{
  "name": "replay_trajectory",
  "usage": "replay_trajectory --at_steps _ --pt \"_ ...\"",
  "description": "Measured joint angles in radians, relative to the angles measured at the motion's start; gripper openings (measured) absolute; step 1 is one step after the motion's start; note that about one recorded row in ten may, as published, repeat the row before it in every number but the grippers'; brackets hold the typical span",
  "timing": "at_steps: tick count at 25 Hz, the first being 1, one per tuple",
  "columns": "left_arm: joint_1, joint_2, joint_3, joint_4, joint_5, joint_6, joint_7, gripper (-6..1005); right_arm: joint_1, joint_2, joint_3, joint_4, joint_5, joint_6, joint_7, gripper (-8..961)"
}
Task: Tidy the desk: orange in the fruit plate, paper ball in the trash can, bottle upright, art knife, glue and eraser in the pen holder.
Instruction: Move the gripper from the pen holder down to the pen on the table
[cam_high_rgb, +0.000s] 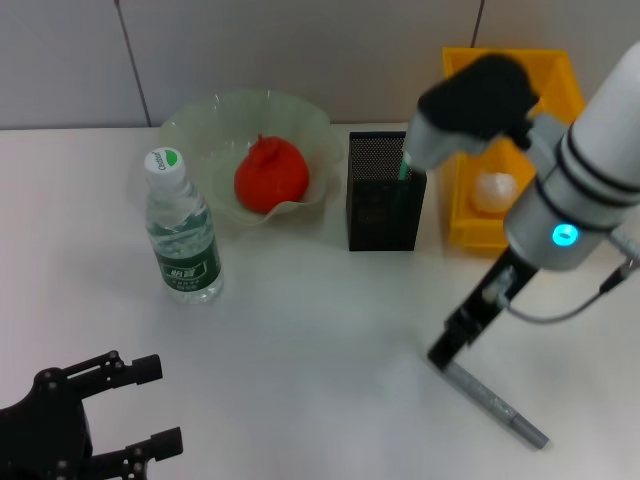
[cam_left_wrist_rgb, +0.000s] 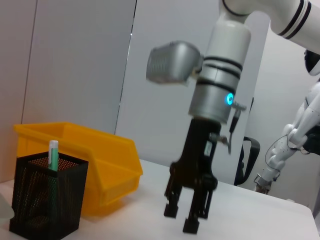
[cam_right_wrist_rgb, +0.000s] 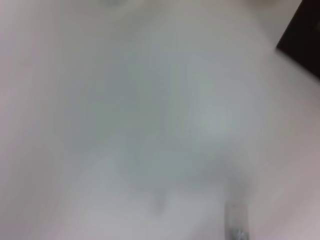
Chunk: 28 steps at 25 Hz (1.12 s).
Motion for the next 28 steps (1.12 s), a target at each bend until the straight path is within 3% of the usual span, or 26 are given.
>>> replay_trajectory --at_steps 3,13,27,28 --pt "-0.001 0.001 0.000 -0.001 0.001 0.000 0.000 772 -0.003 0.001 -0.077 0.054 0.000 0.053 0.046 660" --pt "0.006 -0.004 0.000 -0.009 0.001 -0.005 0.000 773 -0.003 0.004 -0.104 0.169 0.002 0.161 0.062 626" --pt "0.001 -0.009 -0.017 -0.009 0.001 -0.004 0.000 773 0.012 0.004 -0.151 0.220 0.013 0.185 0.072 577" --pt "0.001 -0.010 -0.018 -0.009 0.001 -0.005 0.000 773 0.012 0.004 -0.151 0.220 0.013 0.185 0.072 426"
